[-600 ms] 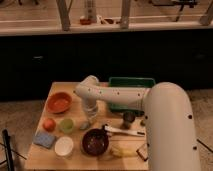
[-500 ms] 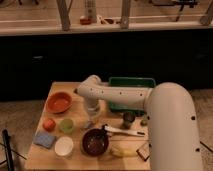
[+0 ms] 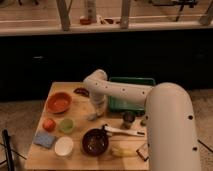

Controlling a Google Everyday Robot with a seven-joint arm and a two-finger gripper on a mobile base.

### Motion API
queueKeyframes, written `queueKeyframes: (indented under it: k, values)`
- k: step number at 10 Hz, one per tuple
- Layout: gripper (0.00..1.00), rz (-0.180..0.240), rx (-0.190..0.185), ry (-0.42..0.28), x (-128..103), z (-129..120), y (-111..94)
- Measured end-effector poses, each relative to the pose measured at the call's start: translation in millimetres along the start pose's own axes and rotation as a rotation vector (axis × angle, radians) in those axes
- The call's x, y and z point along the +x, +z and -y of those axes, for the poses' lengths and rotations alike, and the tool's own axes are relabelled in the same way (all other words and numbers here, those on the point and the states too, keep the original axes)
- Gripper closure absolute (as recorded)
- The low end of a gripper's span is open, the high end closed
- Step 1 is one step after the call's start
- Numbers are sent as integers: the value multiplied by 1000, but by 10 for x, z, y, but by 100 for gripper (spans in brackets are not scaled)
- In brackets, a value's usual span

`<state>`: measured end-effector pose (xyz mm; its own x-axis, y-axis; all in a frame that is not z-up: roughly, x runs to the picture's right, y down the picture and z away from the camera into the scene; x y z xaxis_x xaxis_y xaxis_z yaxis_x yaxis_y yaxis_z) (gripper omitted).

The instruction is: Wipe table surface with towel

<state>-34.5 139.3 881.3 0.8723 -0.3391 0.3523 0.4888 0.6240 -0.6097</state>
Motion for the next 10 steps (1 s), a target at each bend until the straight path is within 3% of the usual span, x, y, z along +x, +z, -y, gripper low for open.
queueKeyframes:
  k: [3,6,10]
  values:
    - [100,21,36,-13,-48,219,-9]
    - [100,58,62,-105,-506,421,-5]
    - [100,87,37,-189,-902,273,38]
